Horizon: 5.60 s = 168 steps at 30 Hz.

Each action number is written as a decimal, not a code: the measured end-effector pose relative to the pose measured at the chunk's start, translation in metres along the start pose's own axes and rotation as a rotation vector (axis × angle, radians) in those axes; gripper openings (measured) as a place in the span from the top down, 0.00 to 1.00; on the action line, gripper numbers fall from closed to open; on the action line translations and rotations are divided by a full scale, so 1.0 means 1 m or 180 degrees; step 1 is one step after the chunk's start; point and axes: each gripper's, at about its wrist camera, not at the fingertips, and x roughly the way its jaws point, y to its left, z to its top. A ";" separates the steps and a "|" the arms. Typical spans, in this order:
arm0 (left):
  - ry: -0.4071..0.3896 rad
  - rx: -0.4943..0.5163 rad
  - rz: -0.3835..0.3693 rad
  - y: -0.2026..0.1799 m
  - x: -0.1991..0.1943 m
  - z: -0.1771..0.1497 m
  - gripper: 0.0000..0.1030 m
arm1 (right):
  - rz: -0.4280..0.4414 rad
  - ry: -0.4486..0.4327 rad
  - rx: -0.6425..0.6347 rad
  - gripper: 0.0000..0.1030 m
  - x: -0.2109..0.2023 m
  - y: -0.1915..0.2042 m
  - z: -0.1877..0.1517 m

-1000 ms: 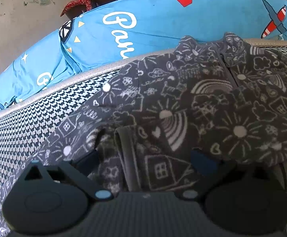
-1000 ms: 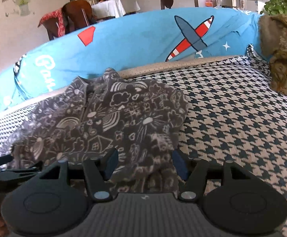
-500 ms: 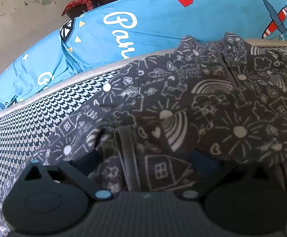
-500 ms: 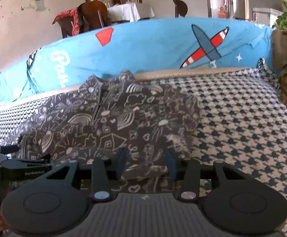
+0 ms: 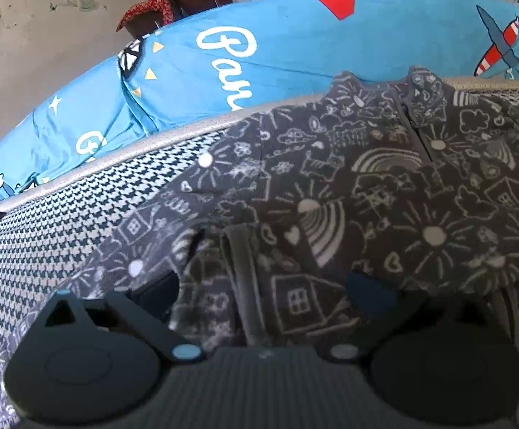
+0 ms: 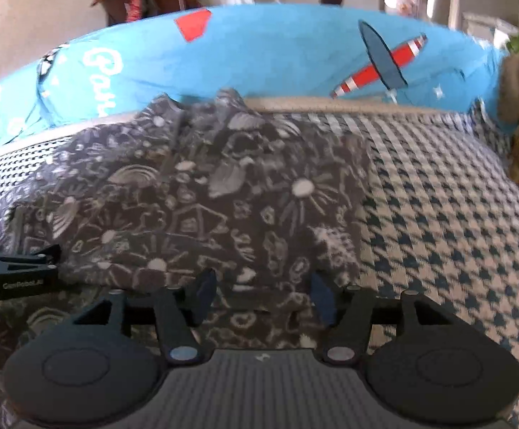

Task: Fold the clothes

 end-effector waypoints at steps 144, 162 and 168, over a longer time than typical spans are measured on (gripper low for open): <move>-0.0033 -0.0965 -0.0503 0.131 -0.041 -0.013 0.12 | 0.1745 -0.0180 -0.0154 0.29 0.027 0.095 0.004; 0.0019 -0.1327 -0.0409 0.155 -0.028 -0.015 0.12 | 0.1815 -0.0077 -0.0147 0.87 0.047 0.112 0.005; -0.0024 -0.1445 -0.0371 0.162 -0.028 -0.015 0.11 | 0.1711 -0.0504 0.0075 0.88 0.022 0.093 0.032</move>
